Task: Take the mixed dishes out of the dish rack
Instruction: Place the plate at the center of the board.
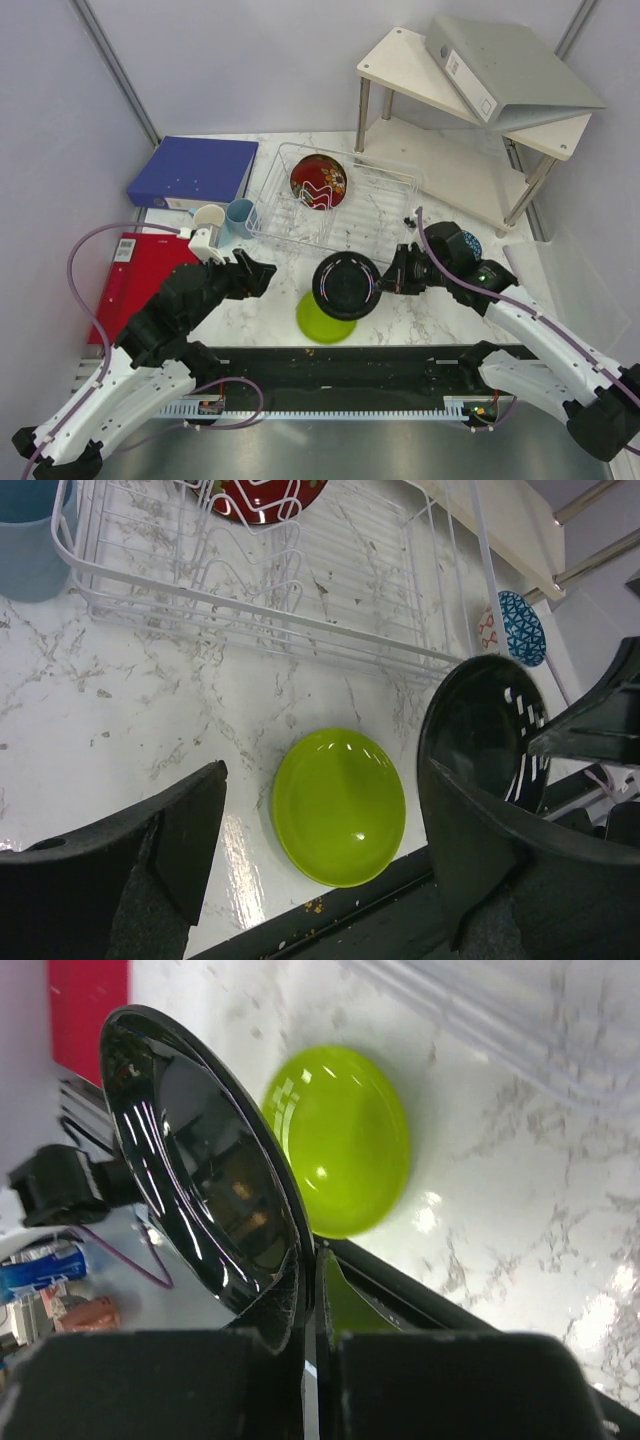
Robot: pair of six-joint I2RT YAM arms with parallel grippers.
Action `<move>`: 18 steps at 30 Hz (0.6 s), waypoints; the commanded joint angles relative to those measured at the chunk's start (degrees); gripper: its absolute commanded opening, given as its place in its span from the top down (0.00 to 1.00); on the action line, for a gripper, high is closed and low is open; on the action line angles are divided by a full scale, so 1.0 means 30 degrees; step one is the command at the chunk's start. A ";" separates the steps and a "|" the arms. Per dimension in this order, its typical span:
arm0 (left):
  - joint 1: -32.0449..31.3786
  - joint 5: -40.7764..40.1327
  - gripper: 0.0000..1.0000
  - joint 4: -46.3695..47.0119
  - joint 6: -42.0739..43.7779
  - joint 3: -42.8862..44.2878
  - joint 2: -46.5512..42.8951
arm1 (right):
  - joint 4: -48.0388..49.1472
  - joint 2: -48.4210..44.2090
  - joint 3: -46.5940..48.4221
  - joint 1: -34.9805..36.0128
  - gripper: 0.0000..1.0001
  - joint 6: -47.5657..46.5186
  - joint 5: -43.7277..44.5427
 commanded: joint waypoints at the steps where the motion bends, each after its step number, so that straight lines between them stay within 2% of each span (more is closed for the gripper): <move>1: -0.0017 -0.0222 0.17 0.0681 -0.0885 -0.0002 0.0546 | 0.1495 0.0584 -0.2333 0.0319 1.00 0.0762 -0.1237; 14: -0.0017 0.0159 0.17 0.0681 -0.1267 -0.0734 0.0429 | 0.7646 0.5242 -0.3688 0.1110 1.00 0.1786 -0.2732; 18: -0.0017 0.0160 0.17 0.0623 -0.1267 -0.0881 0.0371 | 0.8266 0.6882 -0.3571 0.1491 1.00 0.1583 -0.2499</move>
